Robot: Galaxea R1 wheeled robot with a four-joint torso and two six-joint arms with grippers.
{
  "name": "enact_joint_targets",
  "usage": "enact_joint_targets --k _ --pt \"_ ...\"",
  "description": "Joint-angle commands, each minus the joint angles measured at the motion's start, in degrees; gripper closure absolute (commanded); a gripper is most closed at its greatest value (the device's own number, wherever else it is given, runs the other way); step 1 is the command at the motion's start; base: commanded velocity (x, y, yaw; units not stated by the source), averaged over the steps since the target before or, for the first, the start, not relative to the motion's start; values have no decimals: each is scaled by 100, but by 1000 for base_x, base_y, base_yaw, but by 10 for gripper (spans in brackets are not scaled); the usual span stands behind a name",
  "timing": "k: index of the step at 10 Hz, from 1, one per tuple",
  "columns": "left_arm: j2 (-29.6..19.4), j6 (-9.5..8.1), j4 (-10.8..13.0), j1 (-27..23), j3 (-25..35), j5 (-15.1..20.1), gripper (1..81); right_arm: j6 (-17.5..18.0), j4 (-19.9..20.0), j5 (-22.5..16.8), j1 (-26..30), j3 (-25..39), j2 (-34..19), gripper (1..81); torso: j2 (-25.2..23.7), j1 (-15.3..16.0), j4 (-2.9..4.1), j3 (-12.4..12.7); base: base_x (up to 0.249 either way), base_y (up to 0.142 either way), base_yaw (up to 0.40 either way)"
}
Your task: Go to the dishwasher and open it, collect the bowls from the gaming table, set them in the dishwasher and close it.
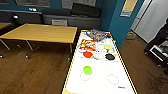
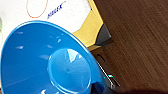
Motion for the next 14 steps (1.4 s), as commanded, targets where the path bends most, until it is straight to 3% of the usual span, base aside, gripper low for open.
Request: enact_joint_targets --k 1,4,5,8,10,12,14 --pt "11 2 65 -15 49 379 10 -863 289 256 -603 638 -859 811 0 0 0 0 0 0 0" --pt "-129 2 65 -23 389 379 10 -3472 2687 845 -1629 419 -790 811 0 0 0 0 0 0 0" --pt "-330 -7 65 -14 749 379 10 -4005 3001 1169 -1955 374 -720 811 0 0 0 0 0 0 0" --pt "-1527 -42 65 -49 2720 326 10 -4121 2675 2051 -2924 -118 -60 811 -2 0 0 0 0 0 0" --pt "-2496 -51 30 -190 4273 344 10 -4181 2490 2285 -3345 -712 507 811 -2 -2 0 0 0 0 0" --pt "-3291 -60 -48 -382 5467 326 10 -4594 2596 2570 -3592 -847 818 811 -2 -2 0 0 0 0 0" --pt "-4047 -60 -58 -593 6522 257 10 -4604 2394 2578 -3654 -1118 1133 811 -2 -2 0 0 0 0 0"
